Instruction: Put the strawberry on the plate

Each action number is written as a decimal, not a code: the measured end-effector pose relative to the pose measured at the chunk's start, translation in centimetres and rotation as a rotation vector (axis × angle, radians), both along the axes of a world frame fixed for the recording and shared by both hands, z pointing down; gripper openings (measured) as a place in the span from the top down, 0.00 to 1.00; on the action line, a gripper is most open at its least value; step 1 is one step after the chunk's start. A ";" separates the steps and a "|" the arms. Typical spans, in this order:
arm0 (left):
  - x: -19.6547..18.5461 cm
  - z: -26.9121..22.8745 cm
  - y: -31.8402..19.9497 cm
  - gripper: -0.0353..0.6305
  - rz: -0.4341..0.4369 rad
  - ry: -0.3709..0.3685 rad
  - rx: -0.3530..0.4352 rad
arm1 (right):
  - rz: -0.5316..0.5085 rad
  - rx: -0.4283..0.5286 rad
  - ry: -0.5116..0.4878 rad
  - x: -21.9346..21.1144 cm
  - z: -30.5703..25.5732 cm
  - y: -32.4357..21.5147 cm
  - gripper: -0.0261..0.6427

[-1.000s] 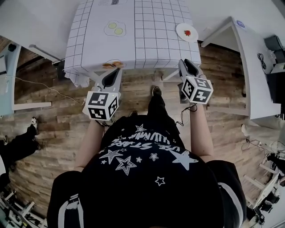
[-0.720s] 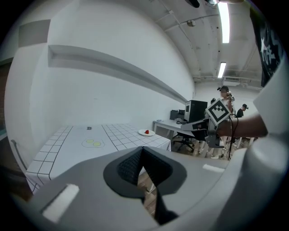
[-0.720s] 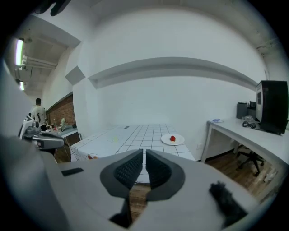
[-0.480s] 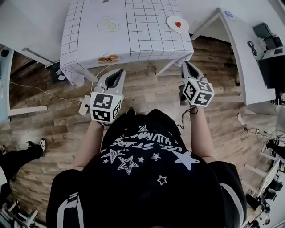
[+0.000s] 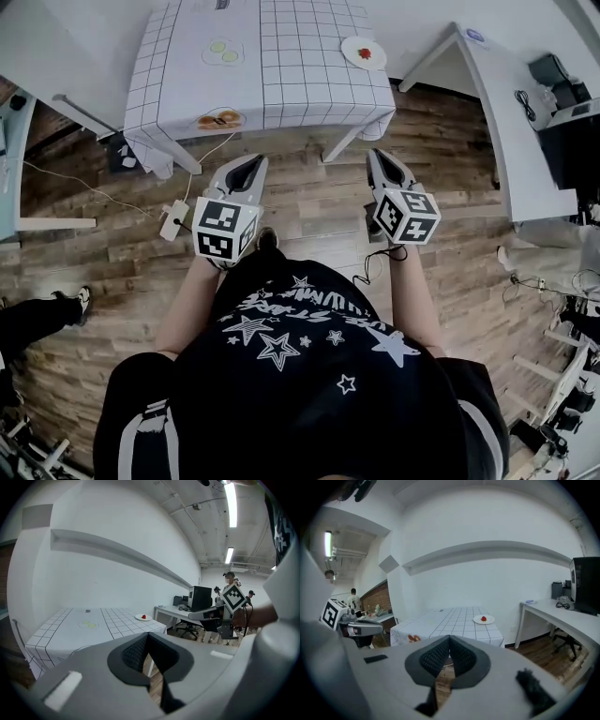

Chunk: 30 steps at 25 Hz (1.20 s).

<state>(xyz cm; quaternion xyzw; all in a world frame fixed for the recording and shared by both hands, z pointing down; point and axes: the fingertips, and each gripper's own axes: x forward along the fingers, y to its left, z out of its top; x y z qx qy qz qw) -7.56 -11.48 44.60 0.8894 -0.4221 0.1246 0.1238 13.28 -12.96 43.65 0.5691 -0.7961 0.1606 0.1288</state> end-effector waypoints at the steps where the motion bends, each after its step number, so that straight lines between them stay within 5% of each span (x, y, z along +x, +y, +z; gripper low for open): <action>1: 0.6 0.1 0.7 0.93 0.004 0.000 -0.006 | -0.002 -0.010 0.004 0.5 0.4 1.1 0.94; 10: 4.6 -1.3 8.2 0.93 0.008 -0.009 0.027 | -0.052 0.020 -0.006 3.3 -0.9 10.1 0.94; 20: 4.6 -2.3 16.8 0.93 -0.060 -0.034 0.045 | -0.187 0.033 -0.015 1.6 -1.2 16.8 0.94; 30: 5.1 -2.2 19.8 0.93 -0.054 -0.048 0.049 | -0.180 0.014 -0.080 1.6 -0.6 20.9 0.94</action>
